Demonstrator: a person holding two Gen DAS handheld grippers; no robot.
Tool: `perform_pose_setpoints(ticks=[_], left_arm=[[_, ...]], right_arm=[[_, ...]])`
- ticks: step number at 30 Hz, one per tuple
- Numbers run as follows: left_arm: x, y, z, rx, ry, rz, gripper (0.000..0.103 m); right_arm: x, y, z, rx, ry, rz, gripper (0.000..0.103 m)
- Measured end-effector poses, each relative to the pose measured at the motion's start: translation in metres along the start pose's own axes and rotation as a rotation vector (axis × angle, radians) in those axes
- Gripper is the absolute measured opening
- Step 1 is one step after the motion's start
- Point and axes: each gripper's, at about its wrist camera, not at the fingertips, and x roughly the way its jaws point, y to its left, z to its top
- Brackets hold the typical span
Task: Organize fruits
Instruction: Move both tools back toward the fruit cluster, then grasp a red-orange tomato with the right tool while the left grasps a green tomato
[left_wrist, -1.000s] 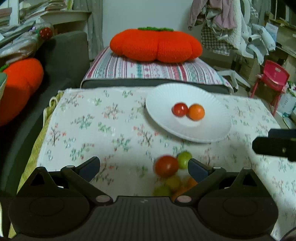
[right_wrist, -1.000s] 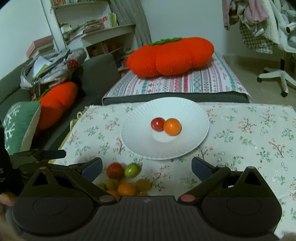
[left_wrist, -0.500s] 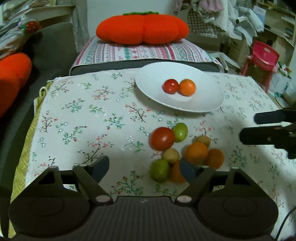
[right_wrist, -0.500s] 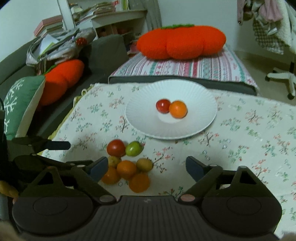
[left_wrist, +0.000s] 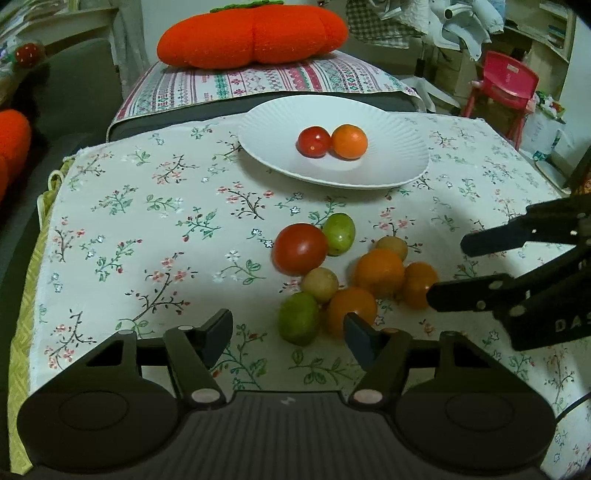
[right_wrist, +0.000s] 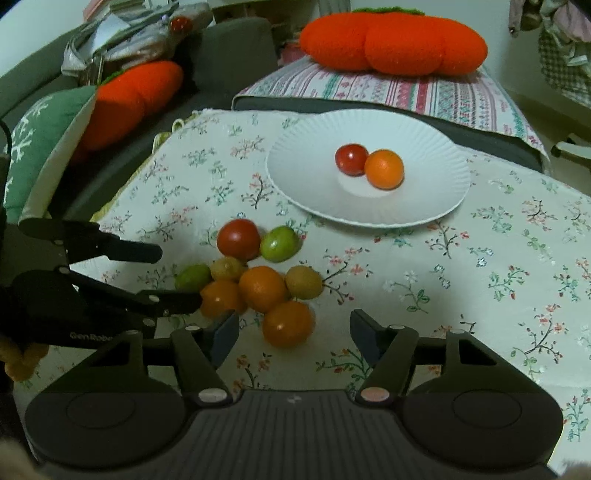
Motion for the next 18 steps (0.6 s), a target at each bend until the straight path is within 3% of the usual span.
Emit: perform_pose_setpoints(ticks=[3,6,16,18], left_arm=[[0.001,0.009,0.001,-0.047,0.011,-0.037,0.036],[0.001,0.014,0.002,-0.071,0.012,-0.042,0.033],[0.017,0.000,-0.001,0.010,0.036,-0.013,0.014],[0.017,-0.001,0.000,0.019,0.032,-0.012,0.003]], right_arm=[[0.004,0.001,-0.001,-0.011,0.011,-0.007,0.061],[0.009,0.003,-0.002,-0.029,0.024,-0.014,0.059],[0.026,0.014,-0.003,-0.093,0.042,-0.042,0.046],[0.027,0.015,-0.003,-0.099,0.037,-0.046,0.041]])
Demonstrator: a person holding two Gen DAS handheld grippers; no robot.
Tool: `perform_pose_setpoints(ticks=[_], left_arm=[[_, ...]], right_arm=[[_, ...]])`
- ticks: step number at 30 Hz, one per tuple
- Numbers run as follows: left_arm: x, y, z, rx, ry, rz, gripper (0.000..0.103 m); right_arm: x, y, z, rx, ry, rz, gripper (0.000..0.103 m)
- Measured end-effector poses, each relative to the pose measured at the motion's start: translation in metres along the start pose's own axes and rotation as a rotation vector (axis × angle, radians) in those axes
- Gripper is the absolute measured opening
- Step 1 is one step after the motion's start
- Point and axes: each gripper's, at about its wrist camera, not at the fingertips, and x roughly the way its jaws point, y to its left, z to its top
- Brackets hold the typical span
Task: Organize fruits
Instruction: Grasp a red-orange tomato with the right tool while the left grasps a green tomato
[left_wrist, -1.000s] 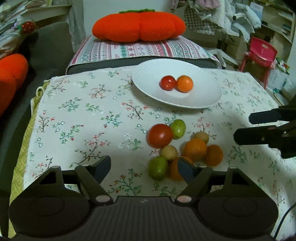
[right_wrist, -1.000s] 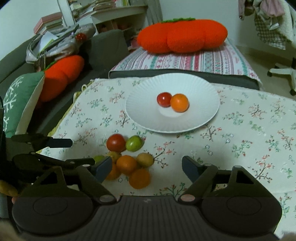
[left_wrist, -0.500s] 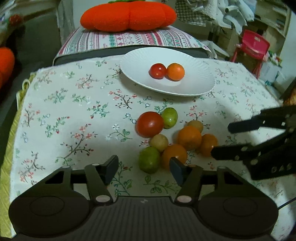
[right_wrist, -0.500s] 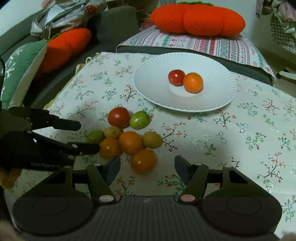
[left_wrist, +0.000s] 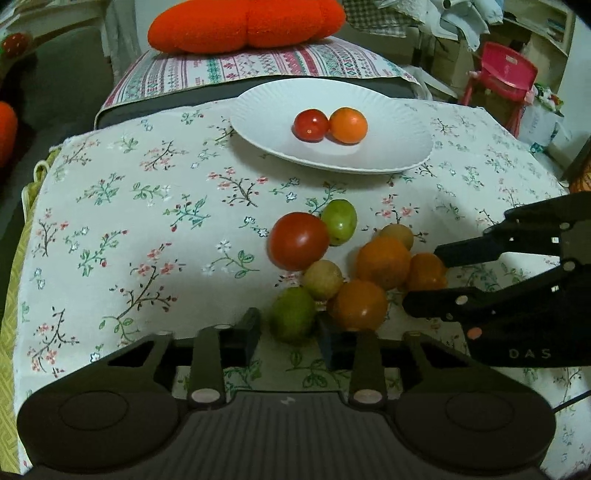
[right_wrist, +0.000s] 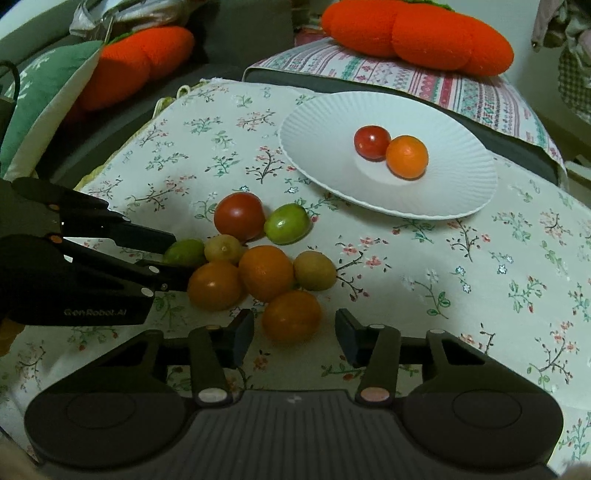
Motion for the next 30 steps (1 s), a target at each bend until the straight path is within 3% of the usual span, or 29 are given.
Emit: perform_pose_setpoints(ticks=[2,21,30], left_arm=[[-0.002,0.001,0.000,-0.006,-0.001,-0.011,0.003],[-0.022,0.013,0.009,-0.061,-0.083,-0.005,0.003],[-0.039,0.018,0.016,-0.094,-0.156,0.051,0.003]], right_arm=[[0.001,0.001,0.001,-0.006,-0.006,0.000,0.031],[-0.023,-0.004,0.006,0.020,-0.054,0.012,0.029],[-0.045,-0.018,0.011,0.061,-0.119,0.011,0.029]])
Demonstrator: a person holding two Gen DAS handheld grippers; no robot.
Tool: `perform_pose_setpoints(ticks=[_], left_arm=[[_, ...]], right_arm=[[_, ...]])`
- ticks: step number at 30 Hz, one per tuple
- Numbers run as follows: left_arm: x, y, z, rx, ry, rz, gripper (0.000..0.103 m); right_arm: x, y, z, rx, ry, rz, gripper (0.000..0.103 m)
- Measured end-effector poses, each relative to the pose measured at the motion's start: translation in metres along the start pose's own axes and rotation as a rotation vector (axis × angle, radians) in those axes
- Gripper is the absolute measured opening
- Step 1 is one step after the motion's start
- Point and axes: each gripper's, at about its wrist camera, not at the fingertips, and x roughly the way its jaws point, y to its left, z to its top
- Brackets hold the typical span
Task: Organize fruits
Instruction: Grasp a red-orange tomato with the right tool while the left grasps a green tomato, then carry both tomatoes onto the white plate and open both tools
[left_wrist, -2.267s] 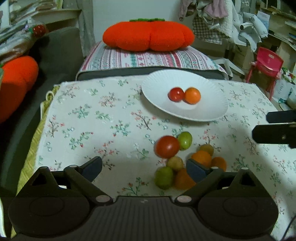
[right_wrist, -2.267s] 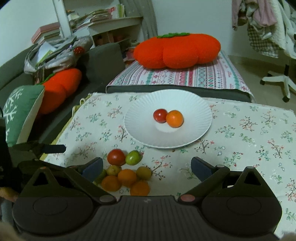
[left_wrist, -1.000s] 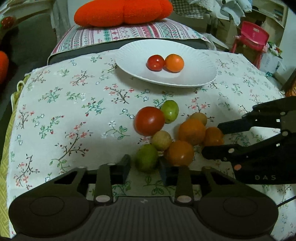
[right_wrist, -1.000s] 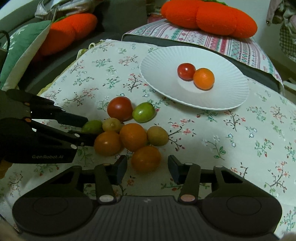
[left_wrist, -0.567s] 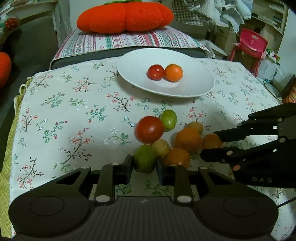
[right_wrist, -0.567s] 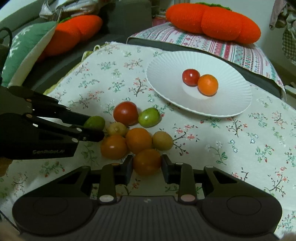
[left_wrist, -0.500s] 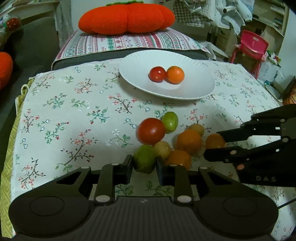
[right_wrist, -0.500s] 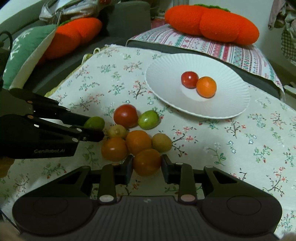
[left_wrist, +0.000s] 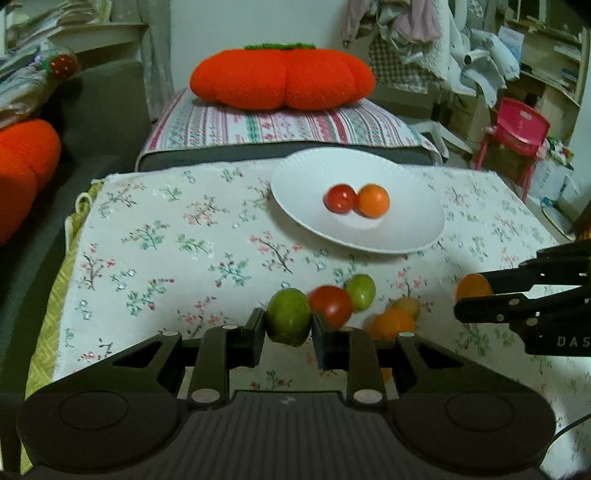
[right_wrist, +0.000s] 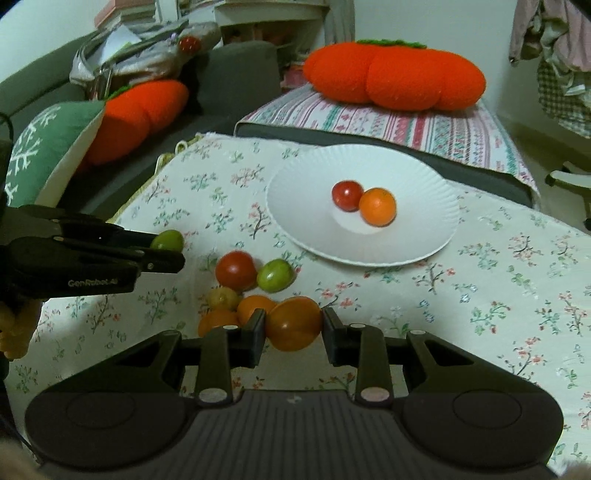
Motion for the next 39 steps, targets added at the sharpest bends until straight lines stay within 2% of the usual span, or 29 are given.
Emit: perform_pose_setpoints(ticks=[5,13,18,23,39], left_arm=[[0.000,0.006,0.004,-0.034,-0.023,0.052,0.003],[-0.006,0.015,0.011,-0.080,-0.065,0.070,0.003],[-0.010,0.014,0.017,-0.096,-0.100,0.048,0.003],[-0.003,0.005,0.020,-0.074,-0.119,0.045,0.003],[0.041,-0.025,0.033,0.061,-0.159,0.025,0.003]], right_arm=[[-0.005,-0.011,0.003,0.037,-0.020,-0.002,0.029],[-0.014,-0.041,0.007,0.124,-0.061,-0.046,0.029],[-0.022,-0.063,0.010,0.191,-0.098,-0.078,0.029],[-0.021,-0.074,0.015,0.233,-0.127,-0.065,0.029],[0.005,-0.081,0.018,0.247,-0.107,-0.080,0.029]])
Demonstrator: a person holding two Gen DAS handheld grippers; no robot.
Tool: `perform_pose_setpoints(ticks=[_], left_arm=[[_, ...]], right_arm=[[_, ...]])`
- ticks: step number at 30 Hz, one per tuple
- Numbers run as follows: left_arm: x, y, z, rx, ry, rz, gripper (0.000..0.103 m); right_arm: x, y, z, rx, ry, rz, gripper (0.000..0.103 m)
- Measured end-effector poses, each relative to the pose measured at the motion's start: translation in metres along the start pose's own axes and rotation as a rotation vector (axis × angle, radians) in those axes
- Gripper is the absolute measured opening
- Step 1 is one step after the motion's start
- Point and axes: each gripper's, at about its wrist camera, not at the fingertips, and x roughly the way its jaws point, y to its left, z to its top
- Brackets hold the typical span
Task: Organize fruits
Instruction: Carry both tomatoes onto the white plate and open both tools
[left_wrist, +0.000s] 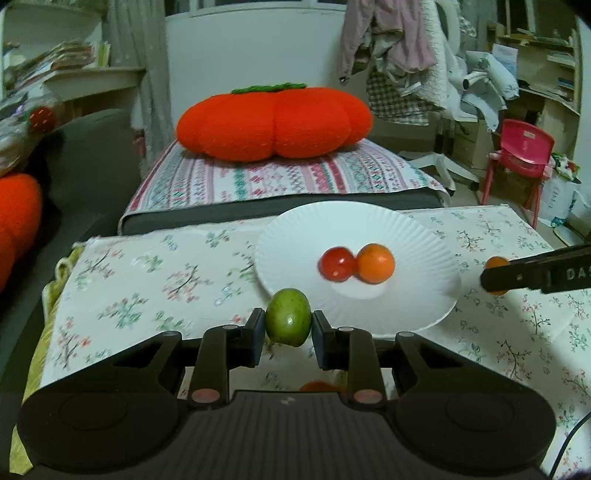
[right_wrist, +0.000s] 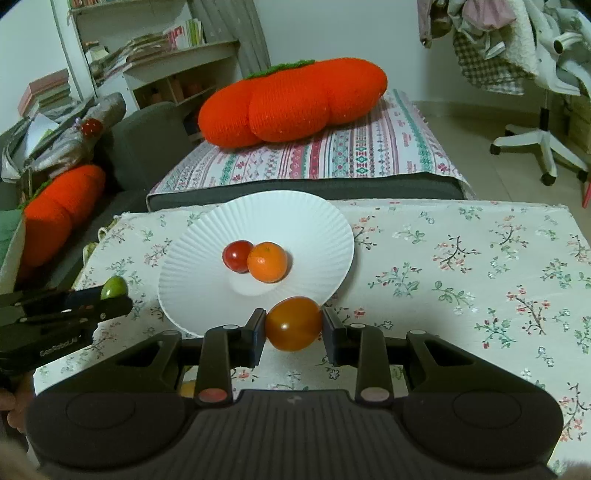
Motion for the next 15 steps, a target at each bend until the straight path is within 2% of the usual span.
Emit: perform_pose_setpoints(ticks=[5,15], left_arm=[[0.010,-0.015,0.002,0.067,-0.041,-0.017,0.003],[0.035,-0.024,-0.002,0.128,-0.028,-0.029,0.003]], right_arm=[[0.011,0.005,0.002,-0.009,-0.008,-0.003,0.029],[0.031,0.022,0.000,-0.060,-0.007,0.009,0.029]])
